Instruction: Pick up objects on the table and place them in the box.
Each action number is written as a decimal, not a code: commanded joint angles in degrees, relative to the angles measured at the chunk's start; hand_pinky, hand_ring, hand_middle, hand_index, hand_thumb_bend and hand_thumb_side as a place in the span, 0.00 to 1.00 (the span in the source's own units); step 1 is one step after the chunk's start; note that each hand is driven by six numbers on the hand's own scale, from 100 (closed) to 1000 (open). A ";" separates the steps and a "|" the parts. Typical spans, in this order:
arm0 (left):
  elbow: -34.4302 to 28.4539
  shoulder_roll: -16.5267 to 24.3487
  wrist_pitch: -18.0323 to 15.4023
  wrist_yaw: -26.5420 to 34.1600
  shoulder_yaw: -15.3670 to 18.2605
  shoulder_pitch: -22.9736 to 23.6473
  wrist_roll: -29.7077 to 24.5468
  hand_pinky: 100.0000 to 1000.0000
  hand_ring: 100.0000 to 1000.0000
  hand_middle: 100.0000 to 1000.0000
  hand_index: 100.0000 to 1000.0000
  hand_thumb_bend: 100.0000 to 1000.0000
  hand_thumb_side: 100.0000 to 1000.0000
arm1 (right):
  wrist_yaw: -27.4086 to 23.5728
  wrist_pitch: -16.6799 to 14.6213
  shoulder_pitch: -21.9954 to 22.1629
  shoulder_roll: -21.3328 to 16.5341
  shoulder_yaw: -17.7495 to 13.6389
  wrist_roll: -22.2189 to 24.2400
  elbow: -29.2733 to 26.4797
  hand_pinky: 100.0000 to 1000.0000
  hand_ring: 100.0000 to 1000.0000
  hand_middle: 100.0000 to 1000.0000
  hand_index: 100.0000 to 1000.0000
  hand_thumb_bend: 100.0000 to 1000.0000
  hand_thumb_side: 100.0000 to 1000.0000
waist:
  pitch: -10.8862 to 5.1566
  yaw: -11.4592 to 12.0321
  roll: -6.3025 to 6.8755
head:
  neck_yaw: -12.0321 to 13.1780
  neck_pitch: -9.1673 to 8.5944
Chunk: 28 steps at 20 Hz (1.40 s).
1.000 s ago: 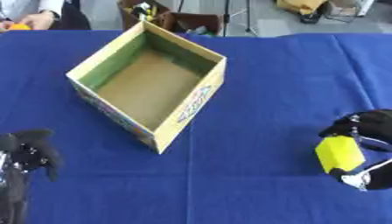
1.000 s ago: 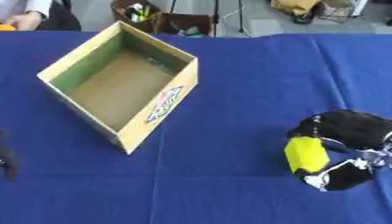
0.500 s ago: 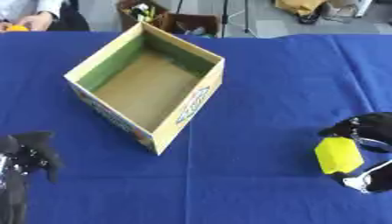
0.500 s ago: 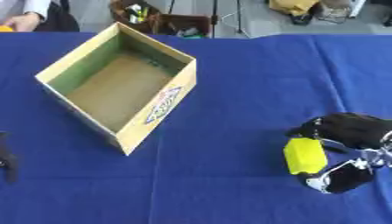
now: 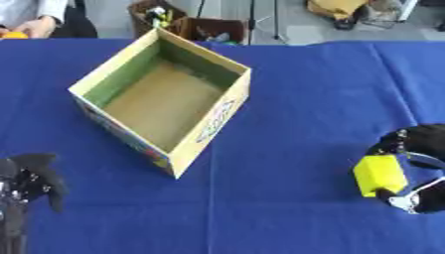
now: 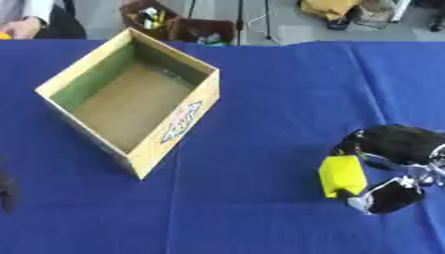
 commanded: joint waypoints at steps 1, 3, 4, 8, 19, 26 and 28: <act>-1.09 0.30 -0.06 -0.37 -0.24 0.02 -0.27 0.15 0.33 0.33 0.62 0.00 1.00 | 0.30 0.32 -0.75 -2.32 -0.72 -0.68 -0.83 0.68 0.74 0.57 0.71 0.18 0.47 | -0.90 -0.04 -0.09 | -0.24 -0.55; -1.09 0.28 -0.05 -0.40 -0.27 0.02 -0.35 0.15 0.33 0.33 0.62 0.00 1.00 | 0.27 0.27 -0.85 -2.40 -0.59 -0.74 -0.83 0.68 0.74 0.57 0.71 0.18 0.46 | -0.87 -0.03 -0.13 | -0.28 -0.54; -1.09 0.28 -0.06 -0.41 -0.26 0.00 -0.37 0.15 0.33 0.33 0.62 0.00 1.00 | 0.29 0.17 -0.88 -2.43 -0.53 -0.65 -0.83 0.68 0.73 0.55 0.70 0.18 0.45 | -0.85 -0.03 -0.14 | -0.29 -0.54; -1.09 0.25 0.00 -0.44 -0.24 0.00 -0.41 0.15 0.33 0.33 0.62 0.00 1.00 | 0.27 0.27 -1.24 -2.25 -0.67 -1.49 -0.83 0.60 0.62 0.36 0.47 0.12 0.36 | -0.81 -0.10 -0.18 | -0.35 -0.61; -1.09 0.26 0.18 -0.44 -0.18 -0.01 -0.40 0.15 0.33 0.34 0.62 0.00 1.00 | -3.15 3.05 -3.94 -1.47 -2.58 -9.83 -0.83 0.47 0.49 0.22 0.31 0.00 0.12 | -1.02 -0.32 -0.40 | -0.20 -0.46; -1.04 0.43 0.25 -0.18 -0.57 0.09 -0.70 0.15 0.33 0.34 0.62 0.00 1.00 | -5.40 2.02 -6.19 -2.35 -4.01 -14.93 -0.83 0.47 0.48 0.21 0.30 0.00 0.11 | -1.65 0.84 -0.92 | -1.14 -0.29; -1.03 0.60 0.29 0.08 -0.90 0.11 -1.04 0.15 0.33 0.34 0.62 0.00 1.00 | -6.84 0.58 -8.53 -2.88 -4.57 -16.45 -0.83 0.48 0.47 0.21 0.30 0.00 0.10 | -2.07 1.81 -1.32 | -1.91 -0.28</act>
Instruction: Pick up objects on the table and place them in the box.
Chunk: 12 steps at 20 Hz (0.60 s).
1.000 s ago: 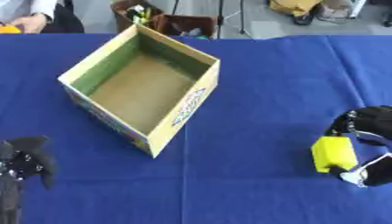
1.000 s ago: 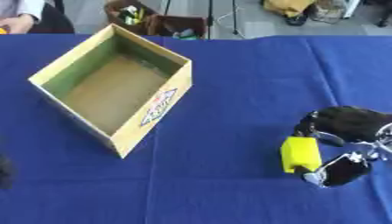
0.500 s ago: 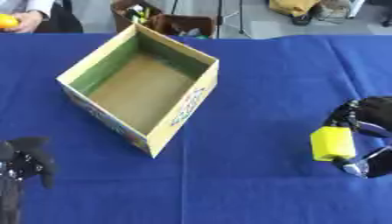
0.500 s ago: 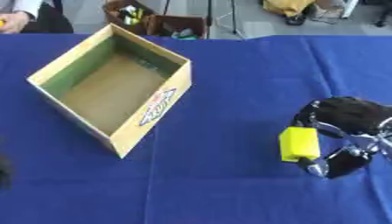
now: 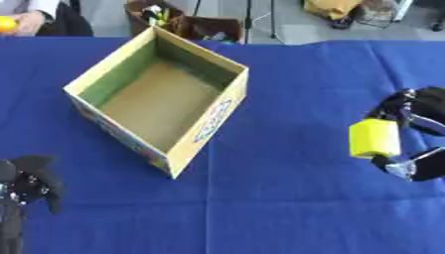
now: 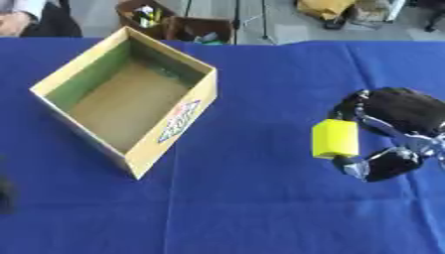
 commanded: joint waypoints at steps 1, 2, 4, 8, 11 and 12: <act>-1.01 0.68 -0.05 0.56 -0.63 0.02 -0.62 0.15 0.33 0.34 0.62 0.00 1.00 | -2.39 -1.96 -3.17 -2.63 -1.78 -2.61 -0.83 0.48 0.47 0.21 0.30 0.00 0.10 | -1.88 0.52 -0.42 | -1.12 -0.32; -1.01 0.75 -0.03 0.66 -0.67 0.03 -0.70 0.15 0.33 0.34 0.62 0.00 1.00 | -3.15 -2.71 -4.43 -2.66 -1.62 -3.37 -0.83 0.48 0.47 0.21 0.30 0.00 0.10 | -1.96 0.67 -0.53 | -1.20 -0.37; -0.98 0.83 0.02 0.86 -0.82 0.06 -0.88 0.15 0.33 0.34 0.62 0.00 1.00 | -4.53 -3.79 -6.96 -1.86 -1.35 -4.63 -0.83 0.47 0.46 0.20 0.29 0.00 0.08 | -2.31 1.47 -0.82 | -1.76 -0.45; -1.02 1.05 0.05 1.38 -1.23 -0.07 -1.33 0.15 0.33 0.34 0.62 0.00 1.00 | -7.04 -2.90 -12.00 0.15 -0.26 -5.43 -0.83 0.47 0.45 0.20 0.29 0.00 0.07 | -2.82 3.41 -1.53 | -3.05 -0.77; -1.08 1.25 0.06 1.67 -1.39 -0.13 -1.56 0.15 0.33 0.34 0.62 0.00 1.00 | -7.58 -0.96 -15.66 1.67 0.81 -4.22 -0.83 0.47 0.45 0.20 0.29 0.00 0.07 | -3.01 4.56 -1.92 | -3.80 -0.93; -1.08 1.32 0.04 1.74 -1.45 -0.17 -1.64 0.15 0.33 0.34 0.62 0.00 1.00 | -7.44 -0.25 -16.86 2.21 1.11 -3.62 -0.83 0.47 0.45 0.20 0.29 0.00 0.07 | -3.04 5.05 -2.07 | -4.10 -1.02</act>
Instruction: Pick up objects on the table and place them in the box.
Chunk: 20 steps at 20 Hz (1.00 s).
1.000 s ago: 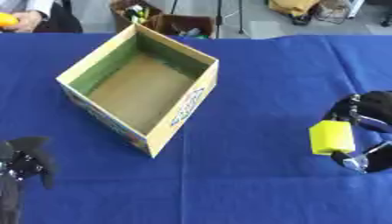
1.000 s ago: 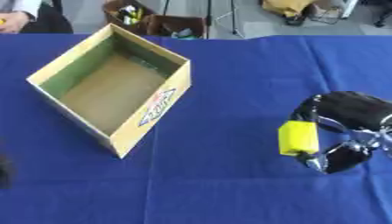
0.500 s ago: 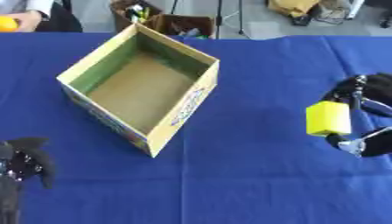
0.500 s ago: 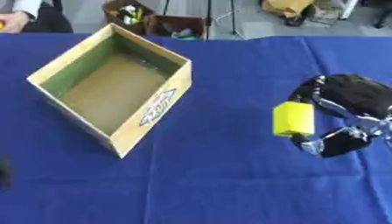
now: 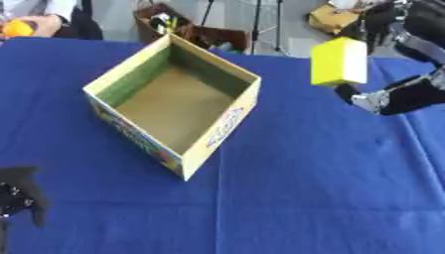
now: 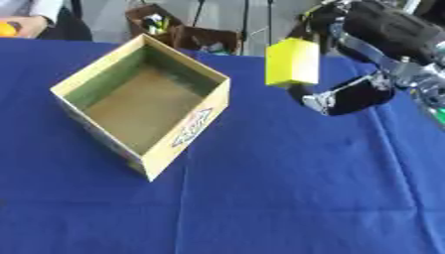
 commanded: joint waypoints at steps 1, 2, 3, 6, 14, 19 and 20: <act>-1.09 1.29 -0.10 0.42 -0.45 -0.38 -0.45 0.15 0.33 0.34 0.62 0.00 1.00 | -0.17 2.18 -3.39 0.39 0.31 1.37 -0.83 0.47 0.45 0.20 0.29 0.00 0.06 | -1.40 0.83 -0.33 | -1.00 -1.11; -1.09 1.36 -0.12 0.46 -0.49 -0.42 -0.52 0.15 0.33 0.34 0.62 0.00 1.00 | 0.34 2.94 -4.63 0.96 0.69 2.07 -0.83 0.47 0.45 0.20 0.29 0.00 0.06 | -1.37 1.17 -0.47 | -1.15 -1.22; -1.09 1.41 -0.14 0.48 -0.46 -0.43 -0.53 0.15 0.33 0.34 0.62 0.00 1.00 | 0.80 3.69 -5.86 1.47 1.18 2.80 -0.83 0.47 0.45 0.20 0.29 0.00 0.06 | -1.35 1.25 -0.54 | -1.13 -1.29; -1.09 1.50 -0.18 0.41 -0.76 -0.71 -0.88 0.15 0.33 0.34 0.62 0.00 1.00 | 2.57 6.00 -9.61 4.22 2.76 3.91 -0.10 0.46 0.45 0.19 0.29 0.00 0.07 | -0.73 2.91 -1.30 | -1.95 -2.00; -1.09 1.38 -0.52 0.28 -1.09 -1.89 -1.37 0.15 0.33 0.34 0.62 0.00 1.00 | 7.94 9.15 -19.72 12.62 8.21 2.20 6.52 0.45 0.44 0.19 0.28 0.00 0.09 | 0.89 6.30 -2.74 | -3.96 -3.82; -1.09 1.08 -0.79 0.18 -1.14 -2.78 -1.42 0.15 0.33 0.34 0.62 0.00 1.00 | 12.02 10.55 -26.42 18.50 10.98 -0.78 13.17 0.44 0.44 0.19 0.28 0.00 0.12 | 2.14 8.98 -3.67 | -5.55 -5.06; -1.09 1.03 -0.84 0.16 -1.11 -2.92 -1.40 0.15 0.33 0.34 0.62 0.00 1.00 | 12.82 10.97 -27.73 19.44 11.45 -1.40 14.48 0.44 0.44 0.19 0.28 0.00 0.12 | 2.32 9.23 -3.75 | -5.70 -5.27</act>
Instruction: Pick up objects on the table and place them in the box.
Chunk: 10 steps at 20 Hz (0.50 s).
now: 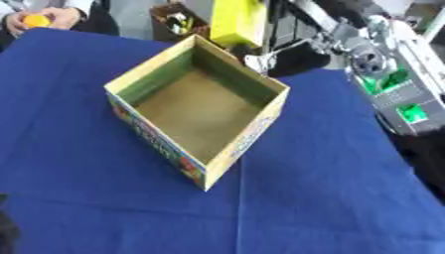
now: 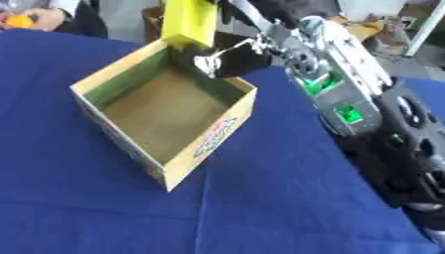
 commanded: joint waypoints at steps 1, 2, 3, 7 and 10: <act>-1.09 0.48 -0.44 -0.09 -0.10 -0.89 -0.06 0.15 0.33 0.34 0.62 0.00 1.00 | 2.93 1.37 -3.91 2.29 0.68 -2.22 3.70 0.43 0.43 0.18 0.27 0.00 0.12 | -0.80 0.63 0.29 | -0.97 -1.52; -1.09 0.42 -0.51 -0.08 -0.10 -1.05 -0.04 0.15 0.33 0.34 0.62 0.00 1.00 | 3.71 2.00 -5.17 3.24 0.93 -2.85 4.96 0.43 0.43 0.18 0.27 0.00 0.12 | -0.62 0.97 0.19 | -1.21 -1.74; -1.09 0.37 -0.56 -0.09 -0.06 -1.15 -0.01 0.15 0.33 0.34 0.62 0.00 1.00 | 4.54 2.57 -6.52 4.13 1.25 -3.41 6.31 0.43 0.43 0.18 0.27 0.00 0.12 | -0.42 1.23 0.13 | -1.37 -1.95; -1.09 0.07 -0.66 -0.22 -0.05 -1.38 0.00 0.15 0.33 0.34 0.62 0.00 1.00 | 7.76 5.17 -11.76 8.77 1.85 -6.33 11.55 0.42 0.43 0.18 0.26 0.00 0.13 | 0.31 2.48 -0.16 | -2.09 -2.59; -1.09 -0.11 -0.69 -0.23 -0.11 -1.65 -0.05 0.15 0.33 0.34 0.62 0.00 1.00 | 10.26 5.67 -14.35 11.62 3.28 -8.81 15.61 0.42 0.43 0.19 0.27 0.00 0.07 | 0.63 2.71 -0.23 | -2.53 -2.85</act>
